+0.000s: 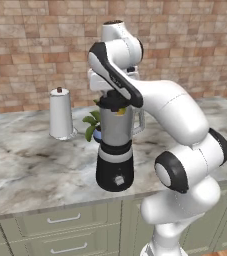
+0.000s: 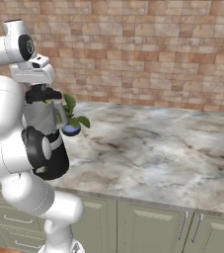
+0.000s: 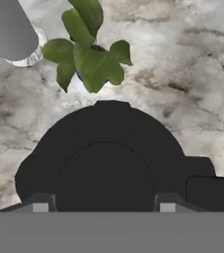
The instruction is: Open the blender lid, put the banana in the blender, close the lid, and start the blender.
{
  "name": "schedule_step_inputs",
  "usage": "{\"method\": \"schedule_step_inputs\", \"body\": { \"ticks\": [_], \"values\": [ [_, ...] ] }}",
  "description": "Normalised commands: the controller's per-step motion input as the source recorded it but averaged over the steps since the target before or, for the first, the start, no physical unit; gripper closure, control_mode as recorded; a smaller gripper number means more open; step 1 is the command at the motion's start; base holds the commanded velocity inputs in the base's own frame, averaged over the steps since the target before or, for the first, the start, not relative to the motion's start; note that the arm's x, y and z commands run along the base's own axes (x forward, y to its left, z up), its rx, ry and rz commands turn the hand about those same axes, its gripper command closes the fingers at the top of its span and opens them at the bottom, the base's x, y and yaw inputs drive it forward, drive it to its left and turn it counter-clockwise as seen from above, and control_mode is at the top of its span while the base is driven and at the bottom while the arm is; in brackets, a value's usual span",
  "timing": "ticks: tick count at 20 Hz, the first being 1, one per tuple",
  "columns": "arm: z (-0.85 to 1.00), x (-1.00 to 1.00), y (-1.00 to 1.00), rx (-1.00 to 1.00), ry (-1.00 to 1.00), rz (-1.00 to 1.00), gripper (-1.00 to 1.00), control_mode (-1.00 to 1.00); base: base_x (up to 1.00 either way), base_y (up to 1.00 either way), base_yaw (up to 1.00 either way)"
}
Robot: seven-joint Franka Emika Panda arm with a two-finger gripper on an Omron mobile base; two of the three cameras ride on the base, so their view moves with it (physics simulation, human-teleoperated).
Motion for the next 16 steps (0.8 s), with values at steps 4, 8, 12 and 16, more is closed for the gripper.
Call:
{"method": "schedule_step_inputs", "body": {
  "ticks": [4, 8, 12, 16],
  "values": [
    [-0.22, 0.17, 0.00, 0.00, -0.13, 0.00, 1.00, -1.00, 0.00, 0.00, 0.00],
    [-0.33, 0.00, 0.00, 0.00, -0.10, 0.00, 1.00, -1.00, 0.00, 0.00, 0.00],
    [-0.31, 0.00, 0.00, 0.00, -0.06, 0.00, 1.00, -1.00, 0.00, 0.00, 0.00],
    [-0.11, -0.11, 0.00, 0.00, -0.02, 0.00, 1.00, -1.00, 0.00, 0.00, 0.00]
  ]
}}
